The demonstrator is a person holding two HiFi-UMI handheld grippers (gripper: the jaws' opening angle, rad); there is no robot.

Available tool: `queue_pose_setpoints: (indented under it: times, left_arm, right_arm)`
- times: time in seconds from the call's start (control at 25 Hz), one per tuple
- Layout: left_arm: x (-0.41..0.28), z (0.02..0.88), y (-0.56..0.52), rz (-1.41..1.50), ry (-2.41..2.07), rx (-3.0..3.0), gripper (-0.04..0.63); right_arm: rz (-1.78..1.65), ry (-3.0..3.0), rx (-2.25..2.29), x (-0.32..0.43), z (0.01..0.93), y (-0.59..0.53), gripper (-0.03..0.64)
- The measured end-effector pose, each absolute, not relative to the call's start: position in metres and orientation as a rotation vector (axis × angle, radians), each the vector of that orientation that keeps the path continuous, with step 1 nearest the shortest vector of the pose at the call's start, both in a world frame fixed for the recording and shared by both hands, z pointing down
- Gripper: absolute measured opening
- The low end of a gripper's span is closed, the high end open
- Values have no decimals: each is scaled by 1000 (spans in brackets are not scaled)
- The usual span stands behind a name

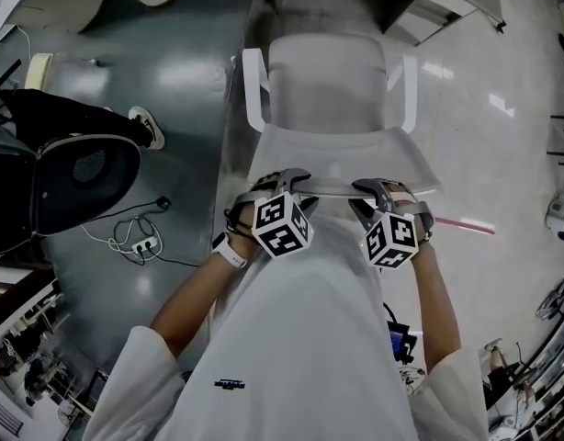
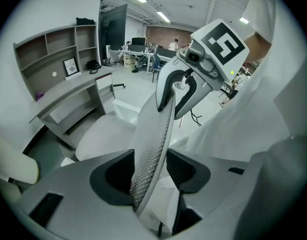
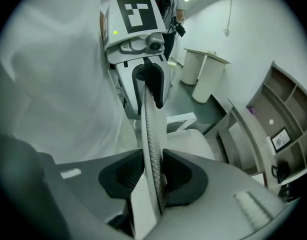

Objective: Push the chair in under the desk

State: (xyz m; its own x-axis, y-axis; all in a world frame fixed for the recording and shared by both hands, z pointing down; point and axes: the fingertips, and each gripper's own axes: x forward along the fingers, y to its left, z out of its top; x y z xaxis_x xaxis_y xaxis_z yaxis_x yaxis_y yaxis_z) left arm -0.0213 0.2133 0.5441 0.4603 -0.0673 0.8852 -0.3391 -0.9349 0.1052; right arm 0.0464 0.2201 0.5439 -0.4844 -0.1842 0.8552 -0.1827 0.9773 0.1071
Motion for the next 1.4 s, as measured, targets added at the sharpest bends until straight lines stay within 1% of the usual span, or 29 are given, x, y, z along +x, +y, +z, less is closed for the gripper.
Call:
queue_pose_setpoints:
  times: [0.08, 0.2, 0.28, 0.68, 0.96, 1.4]
  left_arm:
    - [-24, 546, 216, 1503, -304, 2436, 194]
    - [-24, 550, 221, 1605, -214, 2460, 140]
    - [-25, 551, 222, 1626, -193, 2467, 133]
    - [-37, 549, 200, 1635, -204, 2482, 140]
    - [-43, 547, 168, 1612, -279, 2488, 184]
    - [-41, 546, 131, 1630, -291, 2525, 179]
  right_arm:
    - [-1, -2094, 251, 44, 544, 220, 123]
    - [1, -2095, 255, 44, 545, 221, 123]
    - [-4, -2096, 261, 44, 545, 222, 123]
    - [-69, -2117, 335, 31, 541, 204, 120]
    - [-86, -2134, 396, 25, 539, 181, 115]
    - [-106, -2139, 428, 27, 537, 146, 115]
